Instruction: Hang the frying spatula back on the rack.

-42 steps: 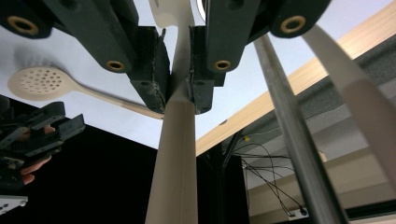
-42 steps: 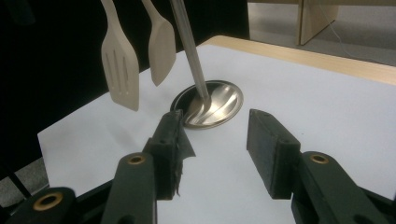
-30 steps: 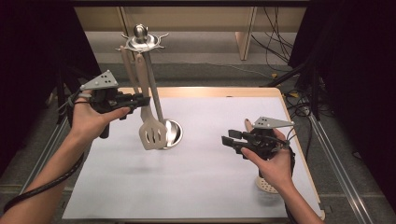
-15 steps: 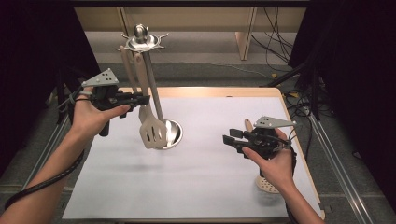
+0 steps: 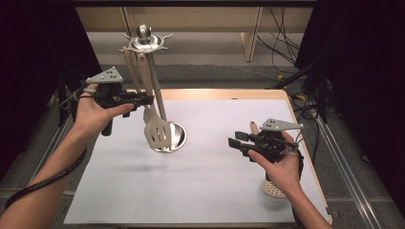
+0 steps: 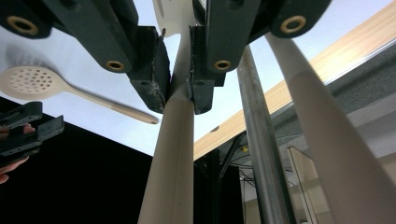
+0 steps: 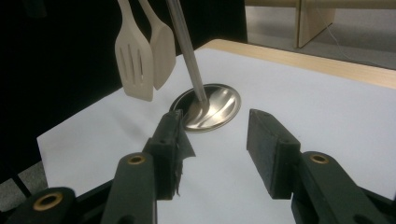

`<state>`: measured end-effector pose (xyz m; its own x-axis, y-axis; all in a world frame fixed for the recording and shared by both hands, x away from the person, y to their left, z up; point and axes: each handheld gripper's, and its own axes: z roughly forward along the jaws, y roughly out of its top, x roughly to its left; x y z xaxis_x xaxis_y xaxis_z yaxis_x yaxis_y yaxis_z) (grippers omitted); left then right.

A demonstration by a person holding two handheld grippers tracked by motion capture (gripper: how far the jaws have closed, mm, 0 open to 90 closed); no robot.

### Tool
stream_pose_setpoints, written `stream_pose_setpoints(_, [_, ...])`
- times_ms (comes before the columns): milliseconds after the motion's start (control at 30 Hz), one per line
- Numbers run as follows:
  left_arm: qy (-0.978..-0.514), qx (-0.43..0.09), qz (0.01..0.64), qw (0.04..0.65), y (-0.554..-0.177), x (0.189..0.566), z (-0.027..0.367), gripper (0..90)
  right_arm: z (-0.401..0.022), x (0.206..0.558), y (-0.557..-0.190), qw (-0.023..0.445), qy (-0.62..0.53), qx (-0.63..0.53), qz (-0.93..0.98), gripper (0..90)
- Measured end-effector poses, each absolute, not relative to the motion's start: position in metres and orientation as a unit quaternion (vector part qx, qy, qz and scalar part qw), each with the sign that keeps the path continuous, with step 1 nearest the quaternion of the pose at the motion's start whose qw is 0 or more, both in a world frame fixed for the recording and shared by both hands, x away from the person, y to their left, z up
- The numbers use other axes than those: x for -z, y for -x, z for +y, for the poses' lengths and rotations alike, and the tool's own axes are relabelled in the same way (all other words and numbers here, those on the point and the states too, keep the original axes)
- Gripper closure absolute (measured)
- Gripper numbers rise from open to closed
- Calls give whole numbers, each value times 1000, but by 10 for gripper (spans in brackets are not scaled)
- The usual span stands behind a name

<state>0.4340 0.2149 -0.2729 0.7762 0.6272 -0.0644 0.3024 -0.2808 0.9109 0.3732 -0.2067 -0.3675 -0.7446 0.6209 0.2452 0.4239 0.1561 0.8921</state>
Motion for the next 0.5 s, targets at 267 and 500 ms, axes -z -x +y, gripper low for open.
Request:
stream_pose_setpoints(267, [-781, -138, 298, 532, -438, 274, 212, 769, -207, 367, -372, 80, -352, -547, 756, 569])
stream_pose_setpoints(500, [-757, -123, 325, 553, -441, 277, 218, 736, -208, 369, -373, 83, -354, -545, 756, 569])
